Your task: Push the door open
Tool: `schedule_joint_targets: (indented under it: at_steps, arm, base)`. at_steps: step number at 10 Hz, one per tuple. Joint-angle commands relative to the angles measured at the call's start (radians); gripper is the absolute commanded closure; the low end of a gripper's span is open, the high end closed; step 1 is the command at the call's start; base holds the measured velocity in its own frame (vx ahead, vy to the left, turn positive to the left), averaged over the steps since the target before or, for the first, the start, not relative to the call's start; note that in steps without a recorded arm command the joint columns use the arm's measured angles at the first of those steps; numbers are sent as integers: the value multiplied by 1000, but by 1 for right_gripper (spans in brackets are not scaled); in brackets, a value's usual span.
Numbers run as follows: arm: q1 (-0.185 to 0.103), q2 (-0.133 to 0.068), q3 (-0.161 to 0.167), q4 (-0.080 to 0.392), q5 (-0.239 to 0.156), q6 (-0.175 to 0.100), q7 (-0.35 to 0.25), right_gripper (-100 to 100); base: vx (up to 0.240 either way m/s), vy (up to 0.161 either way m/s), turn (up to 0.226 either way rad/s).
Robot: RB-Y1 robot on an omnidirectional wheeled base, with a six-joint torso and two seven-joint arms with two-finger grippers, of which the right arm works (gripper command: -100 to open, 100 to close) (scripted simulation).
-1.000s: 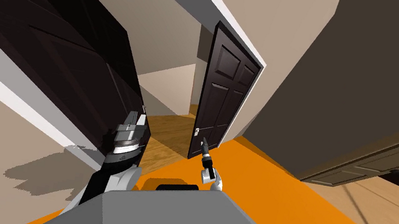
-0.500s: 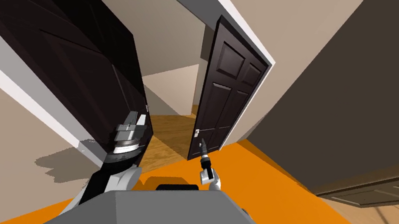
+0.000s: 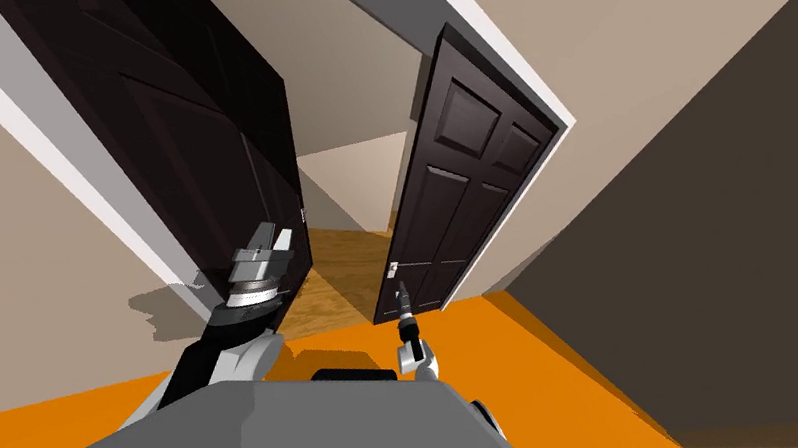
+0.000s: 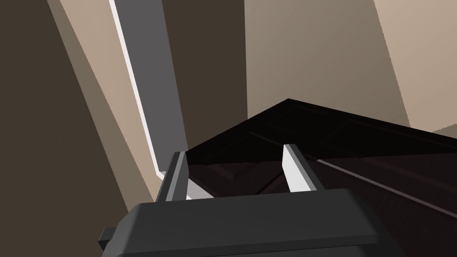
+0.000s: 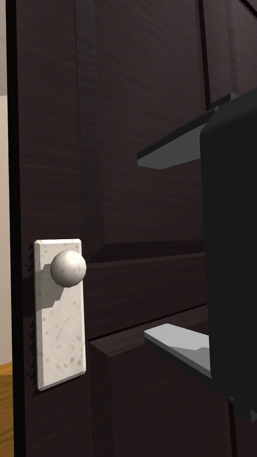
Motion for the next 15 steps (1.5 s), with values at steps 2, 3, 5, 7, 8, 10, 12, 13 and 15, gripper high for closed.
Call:
schedule_joint_targets:
  at_steps: [2, 3, 5, 7, 8, 10, 12, 13, 15]
  arm:
    - [-18, 5, 5, 48, 4, 0, -8, -100]
    - [-20, 2, 3, 48, 2, -3, -7, -100]
    - [-20, -6, -1, 55, 0, -9, -6, -100]
    - [-19, -7, -4, 57, -2, -11, -4, -100]
    - [-18, -6, -6, 59, -3, -13, -3, -100]
    - [-17, -2, -10, 62, -5, -16, -1, -100]
    - [-16, 8, -14, 66, -7, -19, 1, -100]
    - [-16, 5, -12, 65, -7, -19, 0, -100]
    - [-16, 5, -12, 65, -7, -19, 0, 100]
  base:
    - [33, -126, 101]
    - [9, -38, 19]
    - [123, 38, 32]
    - [163, 46, 15]
    - [208, 32, 33]
    - [206, 20, 28]
    - [204, 43, 30]
    - [72, 22, -11]
    - [-20, -5, 10]
